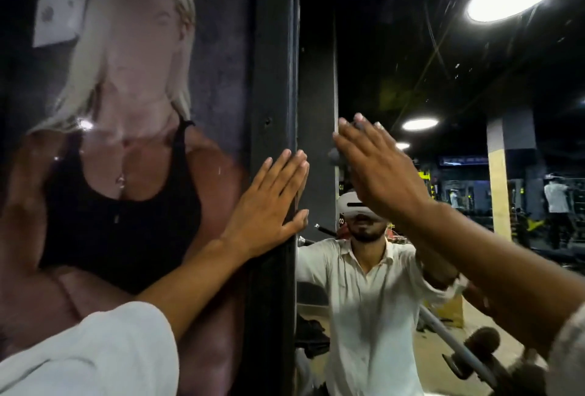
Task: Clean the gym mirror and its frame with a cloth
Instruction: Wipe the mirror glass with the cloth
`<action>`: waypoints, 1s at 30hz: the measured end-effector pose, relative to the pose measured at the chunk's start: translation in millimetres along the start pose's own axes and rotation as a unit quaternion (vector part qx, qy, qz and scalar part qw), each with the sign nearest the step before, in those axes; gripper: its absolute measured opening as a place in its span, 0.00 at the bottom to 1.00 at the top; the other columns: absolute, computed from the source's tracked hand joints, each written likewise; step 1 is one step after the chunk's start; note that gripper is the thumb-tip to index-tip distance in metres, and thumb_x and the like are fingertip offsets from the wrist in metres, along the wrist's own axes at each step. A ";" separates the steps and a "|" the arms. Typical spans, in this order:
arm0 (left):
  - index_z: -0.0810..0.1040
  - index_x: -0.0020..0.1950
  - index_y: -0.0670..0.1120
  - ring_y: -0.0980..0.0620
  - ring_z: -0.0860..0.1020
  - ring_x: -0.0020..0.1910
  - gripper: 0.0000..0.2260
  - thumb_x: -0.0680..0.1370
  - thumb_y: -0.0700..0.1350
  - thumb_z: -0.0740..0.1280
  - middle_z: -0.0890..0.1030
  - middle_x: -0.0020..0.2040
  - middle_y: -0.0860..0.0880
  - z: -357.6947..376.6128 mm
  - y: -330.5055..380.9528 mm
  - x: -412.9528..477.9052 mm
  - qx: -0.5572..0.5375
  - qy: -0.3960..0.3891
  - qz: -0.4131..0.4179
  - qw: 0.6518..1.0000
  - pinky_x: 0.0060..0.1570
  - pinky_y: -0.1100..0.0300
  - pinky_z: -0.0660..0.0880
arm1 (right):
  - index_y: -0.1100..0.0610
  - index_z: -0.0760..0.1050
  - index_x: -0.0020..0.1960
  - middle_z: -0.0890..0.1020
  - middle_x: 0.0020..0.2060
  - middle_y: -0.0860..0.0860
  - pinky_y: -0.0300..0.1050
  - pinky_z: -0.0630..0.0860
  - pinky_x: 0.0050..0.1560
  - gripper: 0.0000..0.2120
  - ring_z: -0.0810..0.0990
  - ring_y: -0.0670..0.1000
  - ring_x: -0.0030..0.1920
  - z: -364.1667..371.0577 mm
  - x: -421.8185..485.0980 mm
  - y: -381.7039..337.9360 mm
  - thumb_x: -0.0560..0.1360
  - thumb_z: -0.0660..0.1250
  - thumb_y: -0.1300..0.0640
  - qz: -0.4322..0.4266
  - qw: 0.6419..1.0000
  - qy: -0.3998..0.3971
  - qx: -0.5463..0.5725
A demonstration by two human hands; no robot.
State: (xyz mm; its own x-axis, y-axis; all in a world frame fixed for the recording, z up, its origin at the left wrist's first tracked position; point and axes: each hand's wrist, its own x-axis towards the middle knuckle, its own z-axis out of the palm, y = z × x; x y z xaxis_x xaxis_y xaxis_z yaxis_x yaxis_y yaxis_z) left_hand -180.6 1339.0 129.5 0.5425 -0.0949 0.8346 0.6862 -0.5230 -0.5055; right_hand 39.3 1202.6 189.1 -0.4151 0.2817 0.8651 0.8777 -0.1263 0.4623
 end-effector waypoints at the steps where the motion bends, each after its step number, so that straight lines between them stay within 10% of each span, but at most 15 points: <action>1: 0.48 0.87 0.41 0.45 0.44 0.87 0.39 0.85 0.58 0.61 0.46 0.88 0.43 1.6 0.1 -3.4 -0.013 0.010 -0.004 1.000 0.85 0.43 0.48 | 0.56 0.60 0.84 0.58 0.84 0.56 0.56 0.47 0.85 0.27 0.50 0.56 0.85 0.5 9.7 -1.7 0.85 0.57 0.56 0.030 0.999 0.014 0.009; 9: 0.52 0.86 0.37 0.42 0.48 0.87 0.37 0.83 0.55 0.60 0.48 0.87 0.40 20.0 6.3 -28.4 -0.088 0.078 -0.059 0.991 0.85 0.42 0.50 | 0.57 0.57 0.85 0.56 0.84 0.55 0.50 0.41 0.84 0.28 0.48 0.54 0.85 24.7 20.9 -41.0 0.87 0.48 0.47 -0.126 0.991 -0.034 -0.010; 19: 0.55 0.85 0.35 0.41 0.51 0.86 0.31 0.83 0.46 0.53 0.53 0.87 0.38 26.5 10.1 -43.5 -0.137 0.115 -0.075 0.981 0.84 0.38 0.52 | 0.60 0.60 0.83 0.60 0.83 0.58 0.52 0.44 0.84 0.25 0.53 0.58 0.84 40.7 51.5 -69.5 0.88 0.56 0.55 0.063 0.994 0.088 0.011; 30: 0.54 0.85 0.36 0.39 0.53 0.86 0.30 0.86 0.47 0.54 0.54 0.86 0.36 47.5 77.7 -166.4 -0.124 0.050 -0.065 0.989 0.84 0.39 0.52 | 0.61 0.49 0.85 0.51 0.85 0.59 0.62 0.52 0.83 0.28 0.49 0.61 0.85 53.9 -180.4 -124.4 0.86 0.50 0.59 -0.254 0.957 -0.138 -0.036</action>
State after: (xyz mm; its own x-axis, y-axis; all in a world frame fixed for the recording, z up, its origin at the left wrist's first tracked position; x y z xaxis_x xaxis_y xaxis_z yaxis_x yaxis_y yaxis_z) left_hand -194.5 1354.4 -59.0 0.3988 -0.0904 0.9126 0.6007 -0.7261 -0.3345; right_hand 17.9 1218.8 -35.0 -0.6953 0.5637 0.4458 0.5570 0.0307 0.8299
